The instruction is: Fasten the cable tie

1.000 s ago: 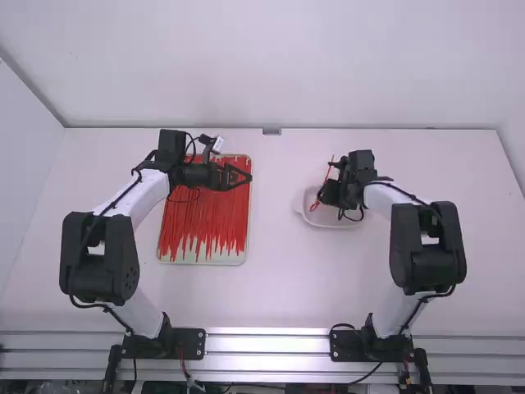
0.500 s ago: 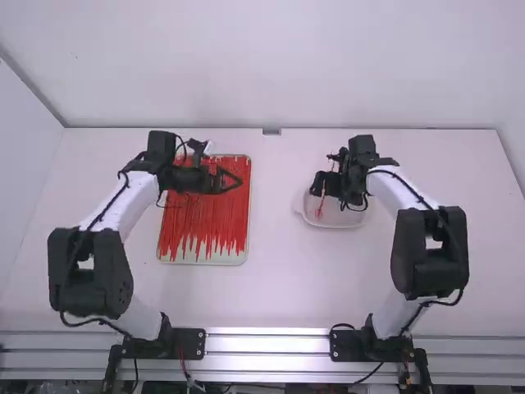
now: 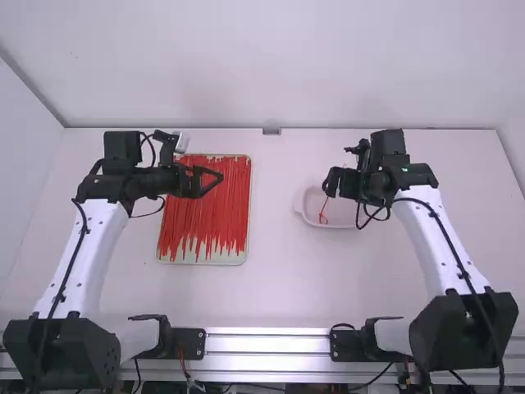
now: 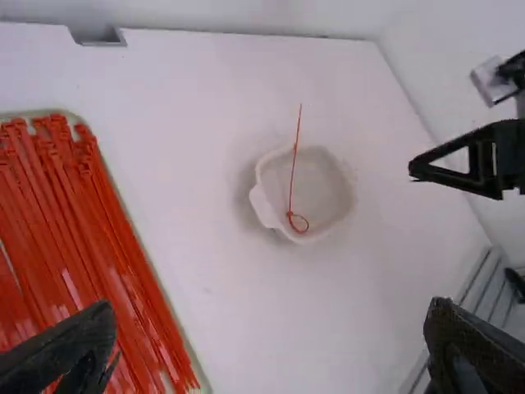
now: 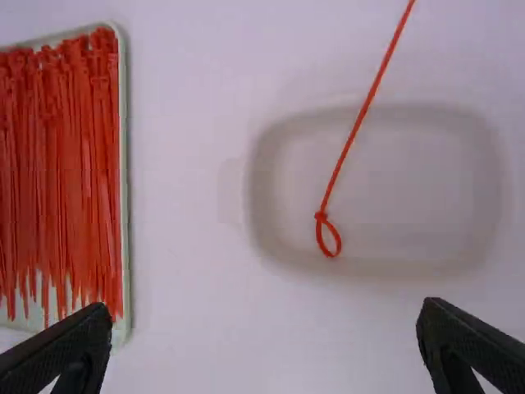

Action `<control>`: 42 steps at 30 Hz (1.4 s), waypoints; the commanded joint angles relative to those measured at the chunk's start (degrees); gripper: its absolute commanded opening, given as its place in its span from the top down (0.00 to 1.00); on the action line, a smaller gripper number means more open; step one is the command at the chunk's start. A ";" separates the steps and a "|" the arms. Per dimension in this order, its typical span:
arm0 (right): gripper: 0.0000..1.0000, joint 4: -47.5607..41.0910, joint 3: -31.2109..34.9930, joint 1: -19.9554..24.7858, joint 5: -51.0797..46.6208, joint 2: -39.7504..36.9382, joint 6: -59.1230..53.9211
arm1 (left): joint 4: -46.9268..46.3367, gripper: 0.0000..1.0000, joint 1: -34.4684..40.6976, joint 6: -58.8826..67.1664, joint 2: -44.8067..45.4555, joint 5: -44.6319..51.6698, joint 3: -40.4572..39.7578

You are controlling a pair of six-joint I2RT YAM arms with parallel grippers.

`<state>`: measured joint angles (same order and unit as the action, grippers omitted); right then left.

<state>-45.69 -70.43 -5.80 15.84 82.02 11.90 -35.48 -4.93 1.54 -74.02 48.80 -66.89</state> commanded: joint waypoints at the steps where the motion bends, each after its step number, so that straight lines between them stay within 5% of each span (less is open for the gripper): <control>1: 0.01 -1.25 -1.18 -0.72 -1.31 -2.10 0.28 | -1.05 0.01 0.09 0.74 0.74 0.15 -0.66; 20: 0.20 9.09 9.90 5.80 -12.35 -13.95 -10.80 | 9.62 0.21 4.93 -1.54 11.96 -11.43 10.56; 42: 0.66 35.42 36.23 5.80 -15.84 -40.27 -11.90 | 35.48 0.67 4.93 -1.54 38.75 -38.22 37.35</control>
<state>-11.86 -36.80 0.16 0.14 44.34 -0.08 -0.89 -0.03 -0.16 -38.00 16.03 -31.83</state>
